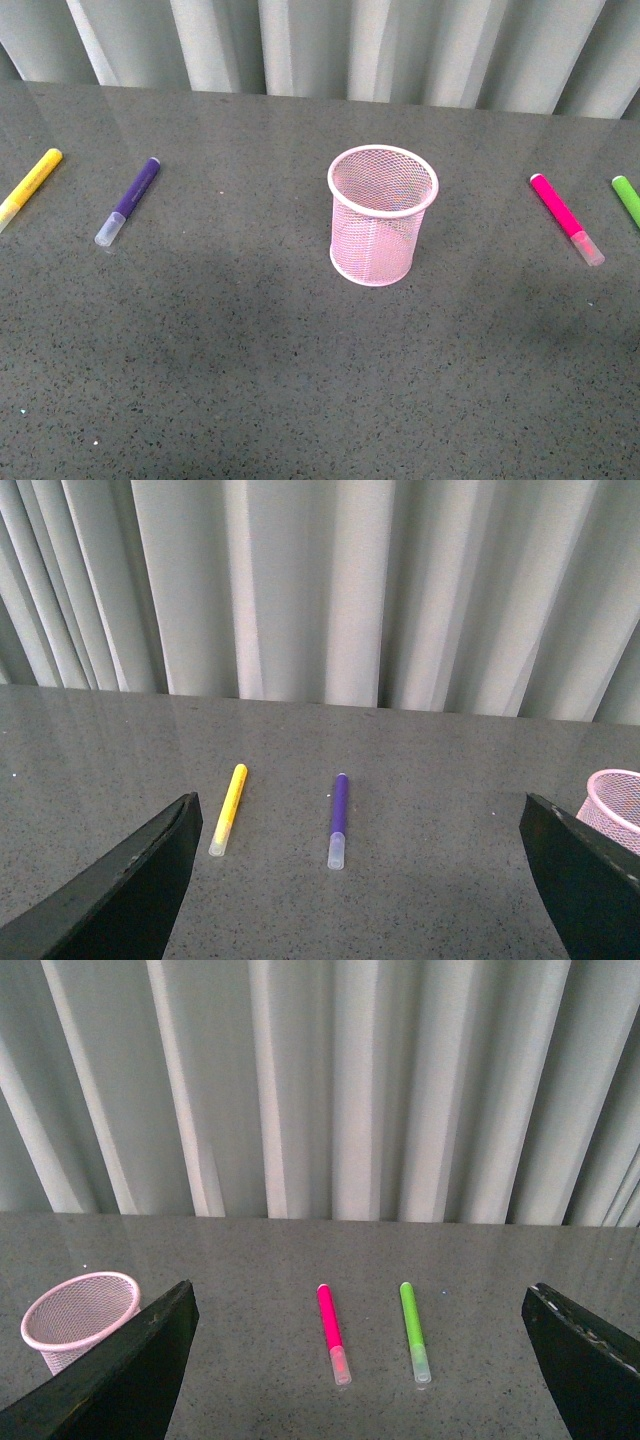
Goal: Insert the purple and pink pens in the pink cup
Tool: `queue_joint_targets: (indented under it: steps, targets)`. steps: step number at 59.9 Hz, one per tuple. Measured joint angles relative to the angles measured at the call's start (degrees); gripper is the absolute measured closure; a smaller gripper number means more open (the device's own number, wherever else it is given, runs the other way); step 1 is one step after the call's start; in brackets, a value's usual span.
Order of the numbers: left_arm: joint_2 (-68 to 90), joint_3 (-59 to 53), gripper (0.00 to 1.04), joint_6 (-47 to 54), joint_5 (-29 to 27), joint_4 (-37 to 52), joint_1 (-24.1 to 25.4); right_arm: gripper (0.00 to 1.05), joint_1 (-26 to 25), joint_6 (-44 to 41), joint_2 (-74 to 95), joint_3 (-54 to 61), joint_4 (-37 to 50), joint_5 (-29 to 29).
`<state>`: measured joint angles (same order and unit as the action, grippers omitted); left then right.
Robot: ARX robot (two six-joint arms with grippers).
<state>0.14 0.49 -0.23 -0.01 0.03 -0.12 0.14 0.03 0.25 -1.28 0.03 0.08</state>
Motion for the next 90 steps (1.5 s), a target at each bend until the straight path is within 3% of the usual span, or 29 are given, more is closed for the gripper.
queue_joint_targets:
  steps: [68,75,77,84,90]
  targets:
    - [0.02,0.02,0.07,0.0,-0.07,-0.02,0.0,0.07,0.0,0.0,0.0,0.0,0.0,0.0]
    - [11.21,6.38,0.07,-8.41,-14.64,-15.56,-5.46,0.07,0.0,0.0,0.0,0.0,0.0,0.02]
    - [14.32,6.93,0.07,-10.8,-16.24,-17.2,-6.86,0.07,0.0,0.0,-0.02,0.0,0.0,0.0]
    - [24.06,7.96,0.07,-13.75,-17.94,-12.2,-12.07,0.07,0.0,0.0,0.0,0.0,0.0,0.02]
    - [33.88,12.11,0.07,-12.68,-12.96,-2.43,-11.91,0.07,0.0,0.0,-0.02,0.0,0.0,0.0]
